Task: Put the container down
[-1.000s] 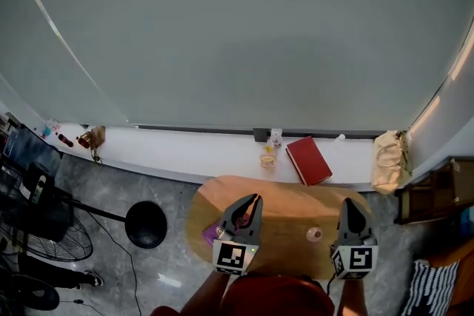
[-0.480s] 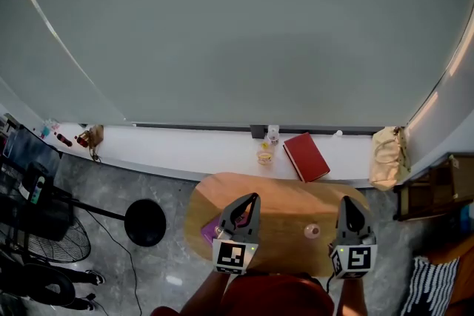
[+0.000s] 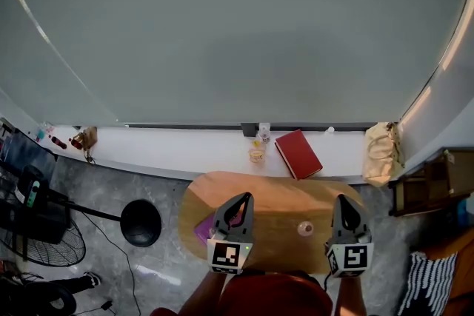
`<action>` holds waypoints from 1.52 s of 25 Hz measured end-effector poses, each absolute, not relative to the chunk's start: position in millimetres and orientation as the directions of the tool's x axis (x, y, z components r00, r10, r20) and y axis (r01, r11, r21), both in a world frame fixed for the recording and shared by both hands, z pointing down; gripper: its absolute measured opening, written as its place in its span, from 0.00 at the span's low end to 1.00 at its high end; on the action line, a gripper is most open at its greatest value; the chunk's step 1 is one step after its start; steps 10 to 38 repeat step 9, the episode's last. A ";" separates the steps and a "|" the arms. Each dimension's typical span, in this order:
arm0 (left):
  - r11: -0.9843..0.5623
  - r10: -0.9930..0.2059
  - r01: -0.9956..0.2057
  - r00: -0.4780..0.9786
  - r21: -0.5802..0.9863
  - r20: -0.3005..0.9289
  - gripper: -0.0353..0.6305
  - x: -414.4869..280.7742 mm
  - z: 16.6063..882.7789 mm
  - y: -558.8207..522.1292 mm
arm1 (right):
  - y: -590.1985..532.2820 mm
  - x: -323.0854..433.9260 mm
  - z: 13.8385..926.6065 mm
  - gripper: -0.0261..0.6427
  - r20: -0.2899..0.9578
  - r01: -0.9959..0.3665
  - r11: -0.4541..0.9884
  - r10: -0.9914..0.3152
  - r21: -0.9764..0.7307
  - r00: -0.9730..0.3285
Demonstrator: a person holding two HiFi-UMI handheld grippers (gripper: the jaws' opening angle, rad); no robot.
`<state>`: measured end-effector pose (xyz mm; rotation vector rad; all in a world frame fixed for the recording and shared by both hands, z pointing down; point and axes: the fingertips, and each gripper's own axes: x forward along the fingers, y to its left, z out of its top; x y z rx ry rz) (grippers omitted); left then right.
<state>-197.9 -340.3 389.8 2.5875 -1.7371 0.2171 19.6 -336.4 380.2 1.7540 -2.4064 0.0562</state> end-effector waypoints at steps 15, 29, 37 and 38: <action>-0.384 -0.919 -0.921 0.374 -0.060 0.127 0.06 -179.7 389.5 -338.6 | -333.2 33.8 378.3 0.03 0.162 -0.940 0.328 -0.937 0.096 -0.311; -0.384 -0.919 -0.921 0.374 -0.060 0.127 0.06 -179.7 389.5 -338.6 | -333.2 33.8 378.3 0.03 0.162 -0.940 0.328 -0.937 0.096 -0.311; -0.384 -0.919 -0.921 0.374 -0.060 0.127 0.06 -179.7 389.5 -338.6 | -333.2 33.8 378.3 0.03 0.162 -0.940 0.328 -0.937 0.096 -0.311; -0.384 -0.919 -0.921 0.374 -0.060 0.127 0.06 -179.7 389.5 -338.6 | -333.2 33.8 378.3 0.03 0.162 -0.940 0.328 -0.937 0.096 -0.311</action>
